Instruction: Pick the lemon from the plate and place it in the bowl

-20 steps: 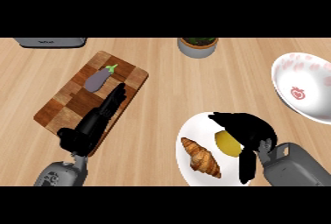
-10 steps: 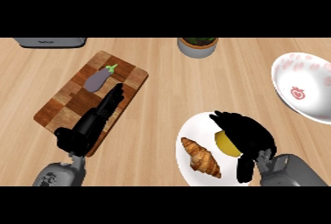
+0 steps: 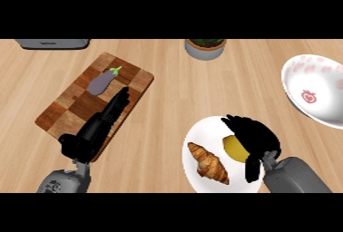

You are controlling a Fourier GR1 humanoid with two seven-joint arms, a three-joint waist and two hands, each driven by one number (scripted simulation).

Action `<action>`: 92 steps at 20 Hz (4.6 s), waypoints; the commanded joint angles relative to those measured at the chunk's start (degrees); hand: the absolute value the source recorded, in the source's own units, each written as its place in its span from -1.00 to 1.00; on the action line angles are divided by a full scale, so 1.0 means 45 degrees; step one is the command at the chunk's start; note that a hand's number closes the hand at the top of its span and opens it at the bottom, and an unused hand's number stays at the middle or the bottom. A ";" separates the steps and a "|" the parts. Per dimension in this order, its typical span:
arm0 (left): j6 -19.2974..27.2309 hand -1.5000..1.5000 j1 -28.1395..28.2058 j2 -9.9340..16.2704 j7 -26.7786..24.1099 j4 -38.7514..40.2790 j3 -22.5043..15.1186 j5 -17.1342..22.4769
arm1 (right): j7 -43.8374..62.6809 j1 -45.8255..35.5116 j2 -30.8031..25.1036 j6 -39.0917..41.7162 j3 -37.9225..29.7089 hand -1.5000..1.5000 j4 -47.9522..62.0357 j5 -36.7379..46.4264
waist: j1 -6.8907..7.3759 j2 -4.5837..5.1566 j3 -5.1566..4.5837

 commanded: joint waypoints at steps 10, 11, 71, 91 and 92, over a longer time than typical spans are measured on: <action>-0.0427 0.00 0.0021 -0.0433 0.0277 -0.0275 0.0550 -0.0311 | -0.3237 -0.0107 0.0751 -0.1040 -0.1380 -1.00 0.2957 0.1701 | 0.0004 0.0005 0.0001; -0.0160 0.00 -0.0351 -0.0693 0.0641 -0.0130 0.0446 -0.0329 | -0.2425 -0.0039 0.1797 -0.1537 -0.0990 1.00 0.2718 0.1724 | -0.0002 0.0008 0.0002; -0.0924 0.00 0.0368 -0.0835 0.0043 -0.0452 0.0582 -0.0801 | 0.0019 -0.6495 -0.2242 -0.9995 -1.0453 1.00 1.2602 0.3091 | 0.0316 0.0116 0.0029; -0.0675 0.00 0.0400 -0.1189 -0.0081 -0.0228 0.0325 -0.1279 | -0.5069 -0.6759 -0.4178 -1.3136 -1.4836 -1.00 1.3725 -0.1481 | 0.0070 0.0067 0.0022; -0.0433 0.00 -0.0566 -0.1241 0.0153 0.0463 0.0942 -0.1110 | -0.5344 -0.6338 -0.3860 -1.3246 -1.4948 -1.00 1.3422 -0.1776 | -0.0091 0.0042 0.0012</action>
